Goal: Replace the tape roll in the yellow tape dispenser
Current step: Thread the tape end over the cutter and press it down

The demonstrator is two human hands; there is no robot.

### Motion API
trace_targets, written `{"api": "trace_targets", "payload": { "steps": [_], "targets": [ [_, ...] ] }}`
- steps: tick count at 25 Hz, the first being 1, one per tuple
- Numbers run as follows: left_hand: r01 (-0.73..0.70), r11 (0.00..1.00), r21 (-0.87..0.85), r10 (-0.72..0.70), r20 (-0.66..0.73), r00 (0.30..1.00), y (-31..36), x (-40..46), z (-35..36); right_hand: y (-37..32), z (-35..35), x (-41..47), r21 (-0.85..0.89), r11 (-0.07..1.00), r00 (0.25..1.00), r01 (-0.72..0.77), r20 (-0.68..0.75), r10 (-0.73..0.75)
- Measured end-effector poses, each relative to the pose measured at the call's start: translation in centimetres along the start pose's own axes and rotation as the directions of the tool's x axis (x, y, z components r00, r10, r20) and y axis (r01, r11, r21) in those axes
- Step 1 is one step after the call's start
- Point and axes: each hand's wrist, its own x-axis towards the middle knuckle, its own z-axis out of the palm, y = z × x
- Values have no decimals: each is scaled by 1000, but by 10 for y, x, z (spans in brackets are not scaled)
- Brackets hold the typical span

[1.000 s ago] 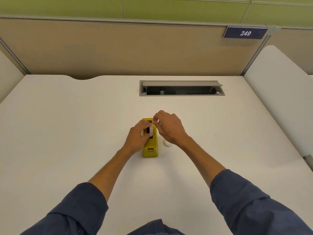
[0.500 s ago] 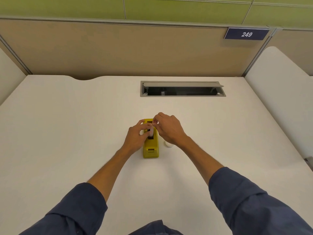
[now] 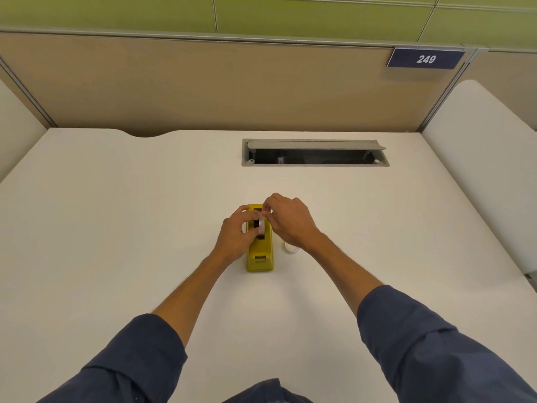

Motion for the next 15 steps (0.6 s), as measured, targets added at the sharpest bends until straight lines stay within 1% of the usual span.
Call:
{"api": "trace_targets", "payload": {
  "steps": [8, 12, 15],
  "targets": [
    [20, 997, -72, -21, -25, 999, -1, -1, 4, 1, 2, -4, -11, 1000, 1000, 12, 13, -12],
    [-16, 998, -64, 14, -30, 999, -1, 0, 3, 0, 6, -4, -19, 1000, 1000, 11, 23, -11],
    [-11, 1000, -24, 11, -12, 1000, -1, 2, 2, 1, 8, -3, -20, 1000, 1000, 2, 17, -2]
  ]
}}
